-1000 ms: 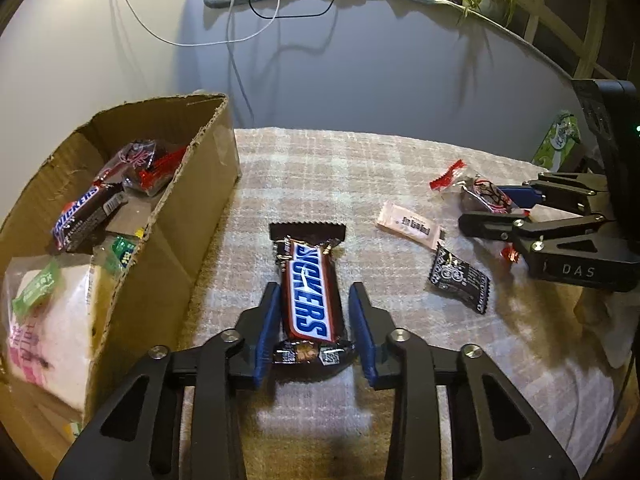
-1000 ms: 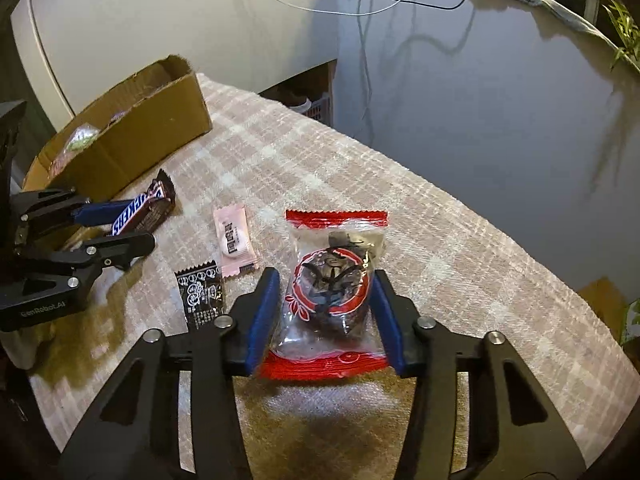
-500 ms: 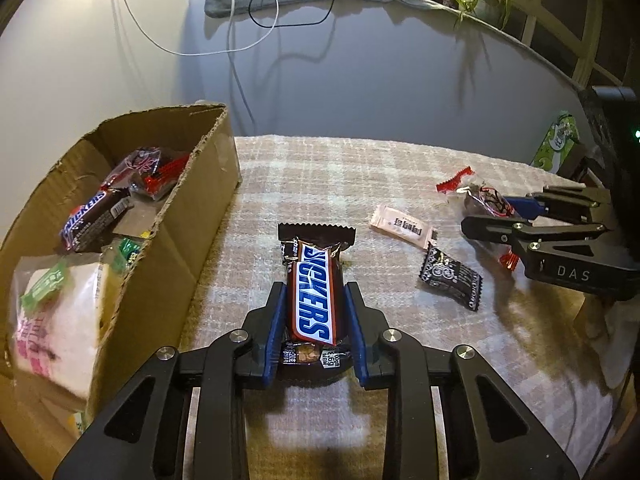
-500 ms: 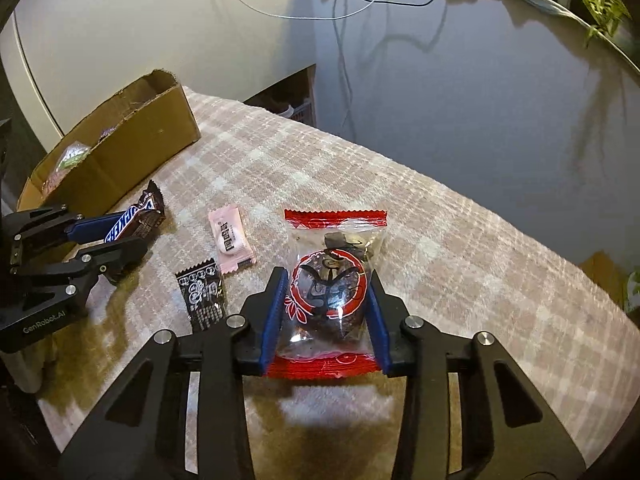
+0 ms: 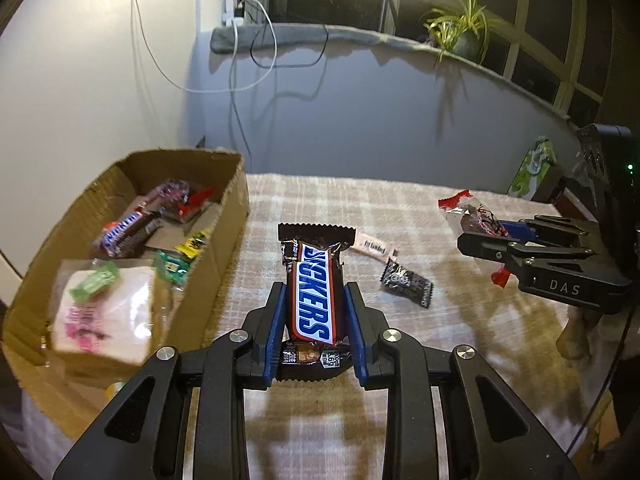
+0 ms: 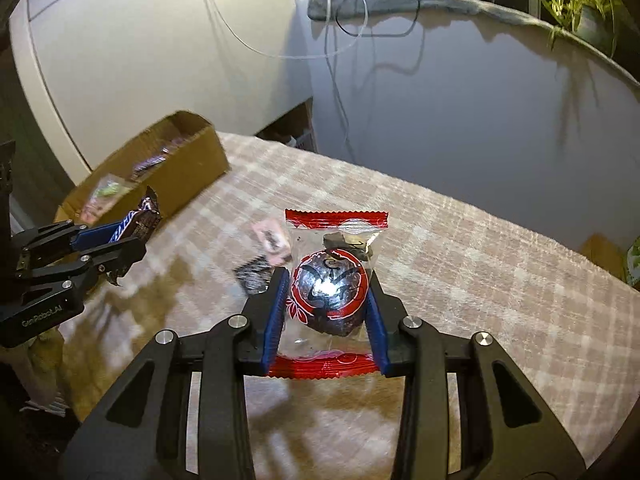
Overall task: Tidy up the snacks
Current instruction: 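Lift the Snickers bar and chocolate bag with both tools toward the box, then open both tools to drop the Snickers and chocolate bag into the box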
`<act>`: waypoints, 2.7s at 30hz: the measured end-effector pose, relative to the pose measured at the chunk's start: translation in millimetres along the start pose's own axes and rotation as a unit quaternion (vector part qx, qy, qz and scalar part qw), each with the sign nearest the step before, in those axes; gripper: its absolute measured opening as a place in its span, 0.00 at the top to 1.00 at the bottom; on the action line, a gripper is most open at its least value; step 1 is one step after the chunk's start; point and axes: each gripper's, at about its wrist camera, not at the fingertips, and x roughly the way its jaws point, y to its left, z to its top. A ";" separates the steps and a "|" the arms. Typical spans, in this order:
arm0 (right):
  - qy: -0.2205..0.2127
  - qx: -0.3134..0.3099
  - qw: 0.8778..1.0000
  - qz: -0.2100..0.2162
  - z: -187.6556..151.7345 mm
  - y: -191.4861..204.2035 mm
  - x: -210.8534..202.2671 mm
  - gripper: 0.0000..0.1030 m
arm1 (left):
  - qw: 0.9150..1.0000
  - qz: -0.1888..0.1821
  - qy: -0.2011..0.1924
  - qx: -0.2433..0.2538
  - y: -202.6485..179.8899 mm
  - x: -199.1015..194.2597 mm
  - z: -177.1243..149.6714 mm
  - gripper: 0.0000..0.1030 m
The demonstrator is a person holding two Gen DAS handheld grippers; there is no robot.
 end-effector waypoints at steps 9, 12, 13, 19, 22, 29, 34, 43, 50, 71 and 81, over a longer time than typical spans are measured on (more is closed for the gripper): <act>-0.036 -0.017 0.999 0.016 15.9 39.7 -27.5 0.63 | 0.999 -0.003 -0.031 -0.006 11.7 -32.6 3.5 0.74; -0.045 -0.024 0.998 0.025 25.6 54.3 -30.8 0.63 | 0.999 -0.001 -0.039 -0.009 20.5 -40.0 5.7 0.74; -0.048 -0.027 0.998 0.028 29.2 59.4 -31.5 0.63 | 0.999 0.001 -0.042 -0.010 24.6 -42.4 6.7 0.74; -0.059 -0.041 0.997 0.042 49.8 86.5 -25.4 0.63 | 0.998 0.012 -0.056 -0.020 48.1 -54.8 11.1 0.74; -0.060 -0.049 0.996 0.049 58.2 100.7 -18.5 0.63 | 0.998 0.018 -0.060 -0.026 59.7 -57.1 12.8 0.74; -0.059 -0.069 0.994 0.066 76.0 131.3 -1.5 0.63 | 0.997 0.029 -0.062 -0.038 81.4 -58.5 13.9 0.74; -0.054 -0.083 0.992 0.075 87.4 152.4 16.1 0.63 | 0.996 0.037 -0.061 -0.048 97.9 -57.5 15.3 0.74; -0.041 -0.097 0.991 0.086 101.9 173.9 47.4 0.63 | 0.995 0.050 -0.056 -0.062 120.8 -49.9 19.0 0.74; -0.029 -0.103 0.990 0.091 110.5 182.9 67.4 0.63 | 0.995 0.056 -0.050 -0.071 133.3 -43.9 19.8 0.74; -0.005 -0.108 0.990 0.087 117.5 186.3 95.9 0.63 | 0.994 0.064 -0.037 -0.076 141.1 -29.8 24.7 0.74; -0.015 -0.113 0.991 0.072 119.2 184.9 96.1 0.36 | 0.994 0.069 -0.042 -0.075 142.2 -31.7 24.7 0.64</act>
